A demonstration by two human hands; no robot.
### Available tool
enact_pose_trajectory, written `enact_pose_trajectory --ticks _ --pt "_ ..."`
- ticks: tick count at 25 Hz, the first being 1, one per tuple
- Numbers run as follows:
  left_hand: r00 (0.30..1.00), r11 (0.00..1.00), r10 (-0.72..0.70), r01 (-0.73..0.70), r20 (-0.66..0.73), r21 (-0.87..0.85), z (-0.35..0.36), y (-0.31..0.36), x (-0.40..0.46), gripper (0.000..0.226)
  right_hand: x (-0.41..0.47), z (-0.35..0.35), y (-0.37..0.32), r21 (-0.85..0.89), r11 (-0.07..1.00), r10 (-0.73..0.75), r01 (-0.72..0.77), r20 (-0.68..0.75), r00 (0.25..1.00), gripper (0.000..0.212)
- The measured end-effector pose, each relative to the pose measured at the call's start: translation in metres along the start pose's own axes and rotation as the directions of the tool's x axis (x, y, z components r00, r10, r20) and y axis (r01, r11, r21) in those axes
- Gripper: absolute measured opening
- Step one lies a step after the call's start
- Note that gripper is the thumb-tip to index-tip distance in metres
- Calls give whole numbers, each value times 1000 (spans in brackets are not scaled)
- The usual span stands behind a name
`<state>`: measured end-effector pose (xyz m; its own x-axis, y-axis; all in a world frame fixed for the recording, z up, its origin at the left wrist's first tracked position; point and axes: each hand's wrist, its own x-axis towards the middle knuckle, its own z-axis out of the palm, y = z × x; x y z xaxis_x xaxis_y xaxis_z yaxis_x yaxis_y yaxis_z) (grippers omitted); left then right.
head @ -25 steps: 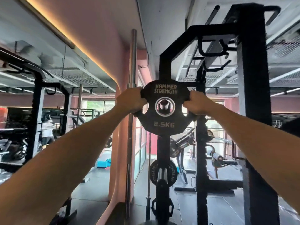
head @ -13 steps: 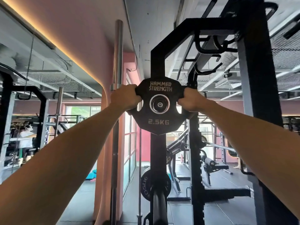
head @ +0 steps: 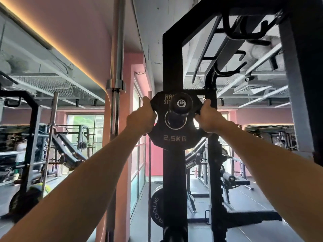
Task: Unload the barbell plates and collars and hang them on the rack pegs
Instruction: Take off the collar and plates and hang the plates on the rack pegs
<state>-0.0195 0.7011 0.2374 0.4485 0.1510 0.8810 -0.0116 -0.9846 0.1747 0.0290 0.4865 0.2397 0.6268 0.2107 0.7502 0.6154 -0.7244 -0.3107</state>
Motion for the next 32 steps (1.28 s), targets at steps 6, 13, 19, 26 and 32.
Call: enact_pose_trajectory --ticks 6,13,19,26,32 --pt "999 996 36 -37 -21 -76 35 -16 13 15 27 26 9 -33 999 43 -43 -16 999 34" --pt "997 999 22 -20 69 -26 25 -11 -15 33 17 39 14 -192 980 68 -56 55 996 41" --pt "961 995 -100 96 259 28 -3 2 -80 46 -47 32 33 -57 997 66 -59 131 989 50" --pt "879 996 -61 87 472 -34 -37 60 -159 64 -135 -16 66 -83 996 -7 39 355 935 73" --pt "838 980 -171 200 518 0 -82 141 -235 72 -209 -76 106 -51 991 -90 124 435 896 81"
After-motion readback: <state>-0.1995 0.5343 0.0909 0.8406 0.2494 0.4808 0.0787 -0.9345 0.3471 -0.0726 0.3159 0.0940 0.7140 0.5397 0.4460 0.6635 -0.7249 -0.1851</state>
